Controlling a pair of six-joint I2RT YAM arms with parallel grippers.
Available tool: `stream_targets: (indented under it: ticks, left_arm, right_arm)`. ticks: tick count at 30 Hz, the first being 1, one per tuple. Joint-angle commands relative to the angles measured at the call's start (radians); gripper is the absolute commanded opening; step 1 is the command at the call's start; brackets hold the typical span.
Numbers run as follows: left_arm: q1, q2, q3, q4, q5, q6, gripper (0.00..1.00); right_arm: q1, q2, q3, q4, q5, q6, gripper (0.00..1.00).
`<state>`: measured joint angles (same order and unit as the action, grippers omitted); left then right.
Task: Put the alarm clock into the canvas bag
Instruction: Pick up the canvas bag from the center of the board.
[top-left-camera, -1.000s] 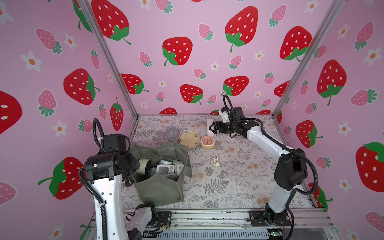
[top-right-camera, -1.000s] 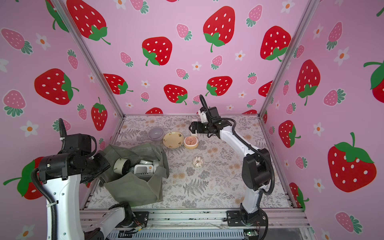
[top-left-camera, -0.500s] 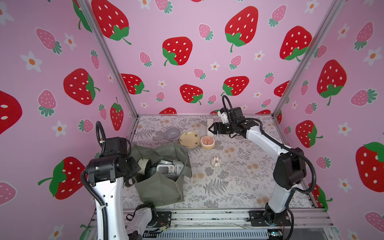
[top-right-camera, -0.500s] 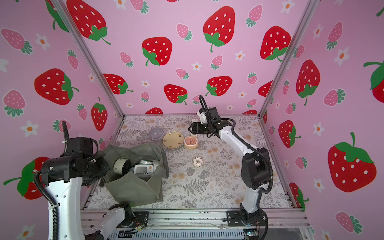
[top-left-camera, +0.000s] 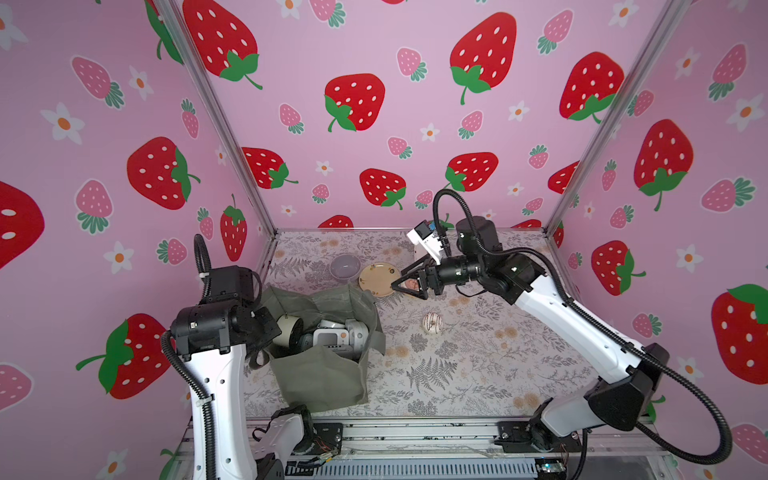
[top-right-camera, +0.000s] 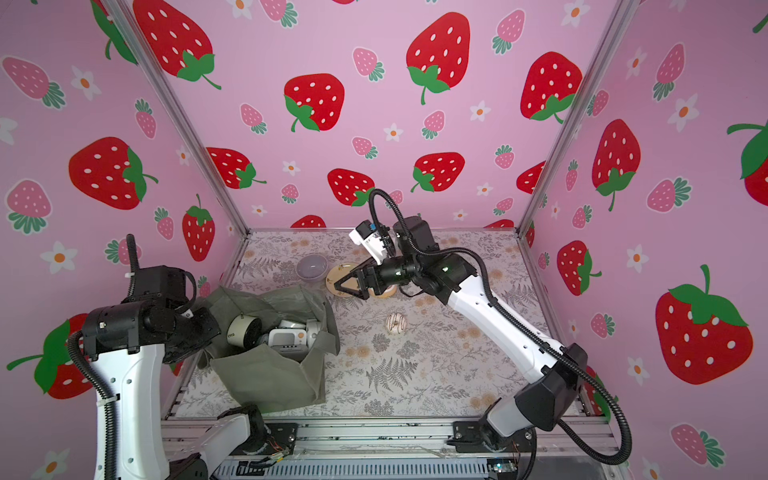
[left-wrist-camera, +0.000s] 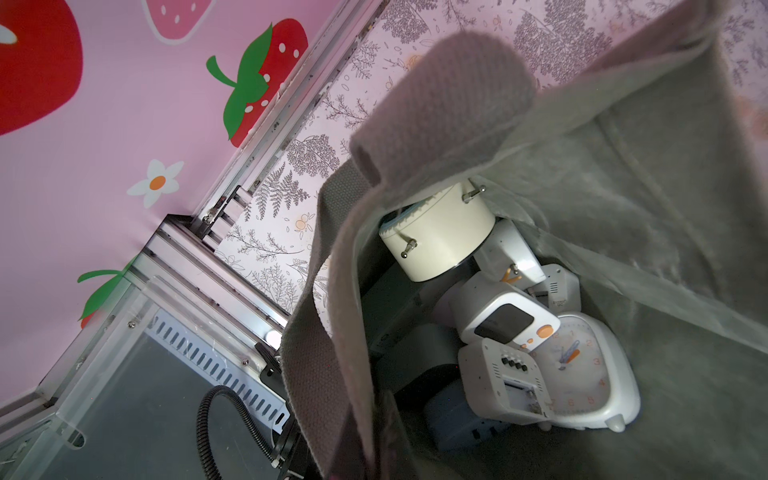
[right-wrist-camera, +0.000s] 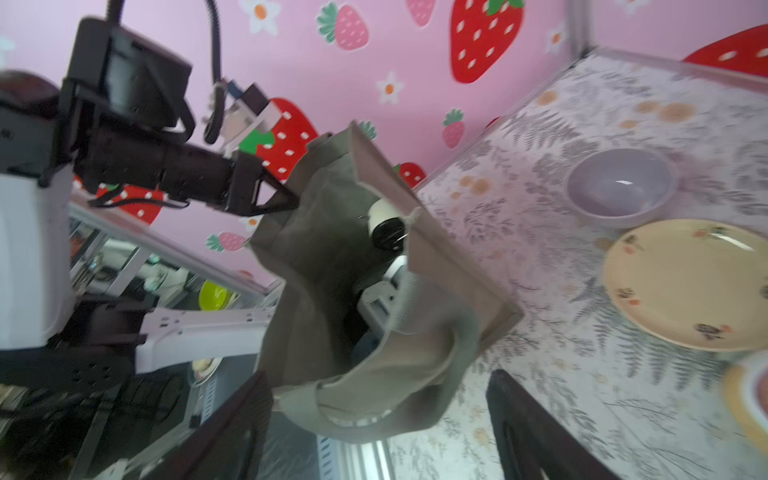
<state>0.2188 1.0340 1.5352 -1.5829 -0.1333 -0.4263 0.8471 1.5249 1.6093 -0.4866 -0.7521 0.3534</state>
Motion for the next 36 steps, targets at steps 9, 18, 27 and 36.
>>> stream_targets:
  ticks: [9, 18, 27, 36]
  left_arm:
    - [0.004, 0.023, 0.071, -0.032, 0.016, 0.036, 0.0]
    - [0.004, 0.017, 0.051, -0.027, 0.054, 0.052, 0.0]
    - [0.005, 0.004, 0.19, -0.032, 0.09, 0.07, 0.0]
    - [0.005, 0.01, 0.487, 0.213, 0.261, 0.037, 0.0]
  right_arm:
    - [0.112, 0.278, 0.343, -0.397, 0.157, -0.06, 0.74]
    - [0.172, 0.374, 0.409, -0.445, 0.208, -0.009, 0.41]
    - [0.14, 0.314, 0.434, -0.35, 0.107, -0.036, 0.0]
    - [0.015, 0.068, 0.203, 0.11, -0.061, 0.212, 0.0]
